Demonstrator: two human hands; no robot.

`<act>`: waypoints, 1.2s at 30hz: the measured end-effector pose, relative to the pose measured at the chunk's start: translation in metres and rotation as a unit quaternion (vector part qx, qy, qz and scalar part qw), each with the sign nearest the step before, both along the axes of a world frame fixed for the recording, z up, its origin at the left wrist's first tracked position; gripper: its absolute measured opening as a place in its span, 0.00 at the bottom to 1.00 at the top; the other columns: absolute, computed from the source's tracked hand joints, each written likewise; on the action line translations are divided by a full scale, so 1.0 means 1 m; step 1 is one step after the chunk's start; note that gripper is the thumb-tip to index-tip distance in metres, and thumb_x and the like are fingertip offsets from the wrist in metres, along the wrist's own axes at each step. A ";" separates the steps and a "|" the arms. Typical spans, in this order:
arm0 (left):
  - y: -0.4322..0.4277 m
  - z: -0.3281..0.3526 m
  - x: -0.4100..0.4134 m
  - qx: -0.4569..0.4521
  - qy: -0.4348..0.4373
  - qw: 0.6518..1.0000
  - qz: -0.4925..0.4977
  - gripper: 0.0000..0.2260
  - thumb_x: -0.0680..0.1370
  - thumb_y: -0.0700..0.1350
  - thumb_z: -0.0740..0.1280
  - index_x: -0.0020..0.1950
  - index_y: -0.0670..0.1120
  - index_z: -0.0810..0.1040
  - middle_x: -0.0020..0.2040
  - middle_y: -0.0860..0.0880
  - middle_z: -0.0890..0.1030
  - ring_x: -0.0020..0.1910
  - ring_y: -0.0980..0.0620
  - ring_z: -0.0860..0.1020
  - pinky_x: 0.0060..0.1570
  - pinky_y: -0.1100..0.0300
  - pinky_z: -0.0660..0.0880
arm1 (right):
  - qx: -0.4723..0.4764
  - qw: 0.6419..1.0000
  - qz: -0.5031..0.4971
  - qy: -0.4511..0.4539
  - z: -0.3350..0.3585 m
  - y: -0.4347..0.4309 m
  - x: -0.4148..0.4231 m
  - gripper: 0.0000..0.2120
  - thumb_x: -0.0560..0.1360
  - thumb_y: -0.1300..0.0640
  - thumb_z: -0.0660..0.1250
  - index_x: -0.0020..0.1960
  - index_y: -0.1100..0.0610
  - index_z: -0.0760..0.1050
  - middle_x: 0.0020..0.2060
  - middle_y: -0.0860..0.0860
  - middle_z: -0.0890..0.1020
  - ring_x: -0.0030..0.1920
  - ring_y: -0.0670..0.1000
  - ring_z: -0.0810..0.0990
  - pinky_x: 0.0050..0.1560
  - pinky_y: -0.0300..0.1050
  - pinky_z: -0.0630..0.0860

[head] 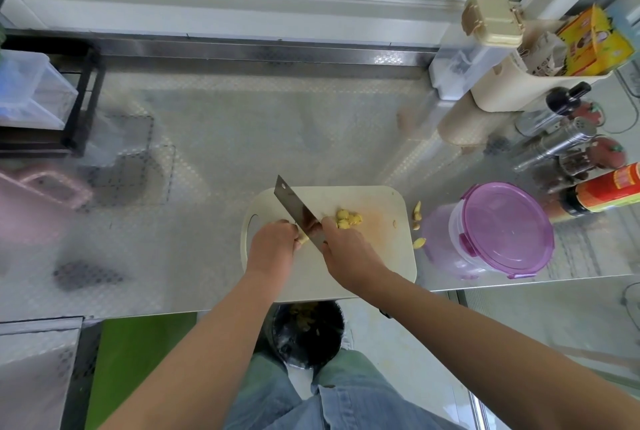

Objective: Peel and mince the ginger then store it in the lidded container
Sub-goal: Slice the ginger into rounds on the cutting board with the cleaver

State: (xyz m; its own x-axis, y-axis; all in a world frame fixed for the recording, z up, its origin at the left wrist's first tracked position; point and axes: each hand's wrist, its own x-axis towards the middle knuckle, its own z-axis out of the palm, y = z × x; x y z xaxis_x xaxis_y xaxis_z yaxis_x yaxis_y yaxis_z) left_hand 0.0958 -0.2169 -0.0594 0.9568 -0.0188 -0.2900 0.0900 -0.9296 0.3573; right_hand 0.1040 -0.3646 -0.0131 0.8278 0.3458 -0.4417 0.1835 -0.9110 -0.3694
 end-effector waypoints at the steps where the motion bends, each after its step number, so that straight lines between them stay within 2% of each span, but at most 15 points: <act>1: 0.000 0.000 0.000 0.001 0.000 1.000 0.000 0.07 0.78 0.43 0.65 0.49 0.44 0.83 0.45 0.46 0.80 0.45 0.47 0.78 0.44 0.56 0.72 | -0.003 1.000 0.002 0.002 0.001 0.001 0.000 0.10 0.79 0.63 0.55 0.59 0.56 0.62 0.41 0.58 0.76 0.42 0.61 0.76 0.39 0.55 0.76; 7: -0.001 0.002 0.001 0.005 -0.003 1.000 -0.002 0.07 0.78 0.43 0.66 0.51 0.43 0.83 0.47 0.45 0.81 0.47 0.45 0.79 0.47 0.54 0.73 | -0.015 1.000 0.012 -0.005 0.001 0.002 -0.003 0.11 0.79 0.64 0.56 0.60 0.57 0.62 0.43 0.58 0.78 0.41 0.60 0.77 0.38 0.52 0.75; 12: -0.001 0.001 0.000 0.007 0.001 1.000 -0.002 0.08 0.78 0.44 0.65 0.52 0.43 0.83 0.47 0.45 0.81 0.47 0.46 0.79 0.46 0.55 0.72 | -0.023 1.000 0.016 0.000 0.004 0.002 -0.004 0.11 0.78 0.65 0.56 0.60 0.57 0.62 0.43 0.58 0.78 0.38 0.58 0.72 0.36 0.50 0.71; 15: -0.001 0.002 0.000 0.011 0.005 1.000 -0.004 0.09 0.79 0.44 0.64 0.54 0.44 0.83 0.49 0.46 0.81 0.49 0.46 0.79 0.47 0.56 0.73 | -0.036 0.999 0.011 0.000 0.003 0.007 -0.003 0.13 0.77 0.67 0.55 0.60 0.57 0.62 0.40 0.55 0.74 0.38 0.56 0.70 0.36 0.48 0.67; 18: -0.002 0.004 0.000 0.014 0.008 1.000 -0.012 0.10 0.80 0.44 0.63 0.56 0.44 0.82 0.51 0.46 0.81 0.51 0.45 0.78 0.46 0.56 0.71 | -0.049 0.999 0.006 0.002 0.001 0.014 0.001 0.12 0.77 0.68 0.56 0.58 0.58 0.63 0.39 0.53 0.71 0.38 0.55 0.70 0.34 0.48 0.66; 24: -0.005 0.008 0.001 0.019 0.006 1.000 -0.013 0.11 0.80 0.43 0.61 0.57 0.46 0.82 0.52 0.46 0.81 0.52 0.45 0.78 0.46 0.57 0.70 | -0.033 0.999 0.000 0.004 -0.004 0.024 0.006 0.09 0.77 0.68 0.55 0.52 0.56 0.60 0.39 0.54 0.74 0.36 0.57 0.73 0.31 0.48 0.65; 27: -0.004 0.007 0.002 0.017 0.014 1.000 -0.007 0.10 0.79 0.43 0.62 0.55 0.46 0.82 0.50 0.46 0.81 0.50 0.46 0.78 0.47 0.57 0.71 | -0.023 1.000 -0.005 0.009 -0.006 0.023 0.005 0.10 0.77 0.68 0.55 0.50 0.55 0.58 0.36 0.52 0.71 0.36 0.57 0.73 0.27 0.45 0.61; 29: -0.004 0.007 0.002 0.016 0.019 1.000 -0.004 0.10 0.79 0.43 0.63 0.54 0.45 0.82 0.50 0.46 0.81 0.50 0.46 0.78 0.46 0.57 0.70 | -0.030 1.000 0.003 0.010 -0.005 0.017 0.001 0.12 0.76 0.68 0.56 0.55 0.56 0.61 0.36 0.52 0.71 0.37 0.57 0.74 0.29 0.47 0.65; 32: -0.005 0.006 0.002 0.023 0.017 1.000 -0.004 0.10 0.79 0.43 0.63 0.55 0.45 0.82 0.51 0.47 0.81 0.51 0.46 0.78 0.46 0.58 0.70 | -0.029 0.999 0.014 0.009 -0.005 0.010 -0.004 0.20 0.76 0.69 0.57 0.65 0.57 0.61 0.39 0.54 0.74 0.37 0.55 0.74 0.34 0.47 0.67; 34: -0.006 0.008 0.002 0.025 0.012 1.000 -0.004 0.11 0.79 0.43 0.63 0.57 0.45 0.82 0.52 0.46 0.81 0.51 0.46 0.78 0.46 0.58 0.70 | -0.032 0.999 0.015 0.011 -0.005 0.011 -0.002 0.16 0.76 0.68 0.56 0.63 0.58 0.61 0.40 0.54 0.74 0.39 0.58 0.76 0.34 0.48 0.67; 36: -0.007 0.010 0.002 0.019 0.013 1.000 -0.007 0.11 0.79 0.42 0.62 0.57 0.44 0.81 0.52 0.45 0.81 0.52 0.45 0.78 0.45 0.58 0.69 | -0.028 1.000 0.001 0.014 -0.004 0.017 0.003 0.11 0.77 0.68 0.56 0.55 0.56 0.62 0.38 0.53 0.72 0.38 0.58 0.75 0.31 0.48 0.65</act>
State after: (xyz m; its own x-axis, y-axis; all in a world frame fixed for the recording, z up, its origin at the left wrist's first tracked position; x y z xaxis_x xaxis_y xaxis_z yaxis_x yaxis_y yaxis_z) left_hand 0.0975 -0.2237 -0.0495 0.9486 -0.0201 -0.3158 0.0865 -0.9435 0.3199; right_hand 0.1070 -0.3475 -0.0176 0.8145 0.3213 -0.4832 0.1759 -0.9302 -0.3221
